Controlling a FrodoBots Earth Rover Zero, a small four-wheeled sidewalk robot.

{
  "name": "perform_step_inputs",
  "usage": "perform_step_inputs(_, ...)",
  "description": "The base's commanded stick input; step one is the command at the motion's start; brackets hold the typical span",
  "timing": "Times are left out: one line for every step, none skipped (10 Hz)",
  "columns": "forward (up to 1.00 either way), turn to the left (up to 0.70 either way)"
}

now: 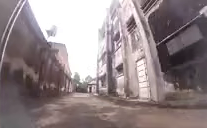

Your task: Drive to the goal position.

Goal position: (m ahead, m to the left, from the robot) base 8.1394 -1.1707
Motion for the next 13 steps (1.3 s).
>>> perform_step_inputs(1.0,0.0)
perform_step_inputs(1.0,0.0)
perform_step_inputs(1.0,0.0)
perform_step_inputs(1.0,0.0)
perform_step_inputs(1.0,0.0)
perform_step_inputs(1.0,0.0)
perform_step_inputs(1.0,0.0)
perform_step_inputs(1.0,0.0)
perform_step_inputs(1.0,0.0)
perform_step_inputs(1.0,0.07)
perform_step_inputs(1.0,0.31)
perform_step_inputs(1.0,0.4)
perform_step_inputs(1.0,0.4)
